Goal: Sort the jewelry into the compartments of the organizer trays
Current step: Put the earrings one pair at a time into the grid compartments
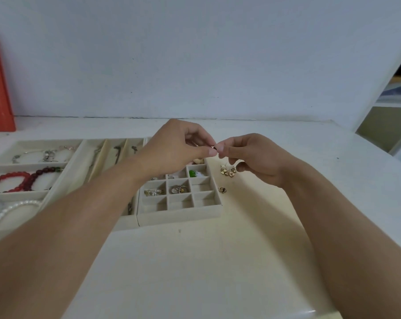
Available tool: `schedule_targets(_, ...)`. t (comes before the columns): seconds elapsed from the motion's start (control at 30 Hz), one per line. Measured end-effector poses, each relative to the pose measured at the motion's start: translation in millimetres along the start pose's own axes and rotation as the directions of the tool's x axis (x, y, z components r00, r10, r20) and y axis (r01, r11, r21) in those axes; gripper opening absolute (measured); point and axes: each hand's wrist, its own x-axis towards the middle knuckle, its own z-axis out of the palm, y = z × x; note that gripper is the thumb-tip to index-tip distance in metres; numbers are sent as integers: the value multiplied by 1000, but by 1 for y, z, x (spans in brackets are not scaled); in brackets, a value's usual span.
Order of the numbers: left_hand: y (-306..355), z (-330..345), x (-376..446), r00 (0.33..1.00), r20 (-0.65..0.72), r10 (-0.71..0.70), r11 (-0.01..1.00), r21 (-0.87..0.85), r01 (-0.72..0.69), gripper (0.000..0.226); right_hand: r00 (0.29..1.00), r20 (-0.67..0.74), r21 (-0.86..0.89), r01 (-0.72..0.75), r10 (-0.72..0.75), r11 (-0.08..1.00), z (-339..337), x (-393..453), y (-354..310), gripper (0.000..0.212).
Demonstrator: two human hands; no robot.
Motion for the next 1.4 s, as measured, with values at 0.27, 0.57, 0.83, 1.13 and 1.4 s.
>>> schedule_targets(0.27, 3, 2, 0, 1000, -20, -19, 998, -56, 18, 15, 999, 22, 74, -37, 35, 997, 0, 1, 1, 18)
schedule_targets(0.57, 1, -3, -2, 992, -34, -120, 988, -100, 116, 10, 953, -248, -598, -7, -177, 801, 1, 9, 12, 6)
schedule_targets(0.83, -1, -4, -2, 991, -13, -131, 988, -82, 130, 3, 978, -135, -734, 8, -158, 679, 3, 14, 18, 20)
schedule_targets(1.13, 2, -4, -2, 992, -25, -124, 989, -81, 121, 3, 972, -192, -742, -55, -133, 668, 7, 16, 22, 23)
schedule_targets(1.4, 4, -6, -2, 992, -26, -120, 991, -68, 118, 4, 957, -256, -736, -100, -138, 670, 10, 18, 21, 15)
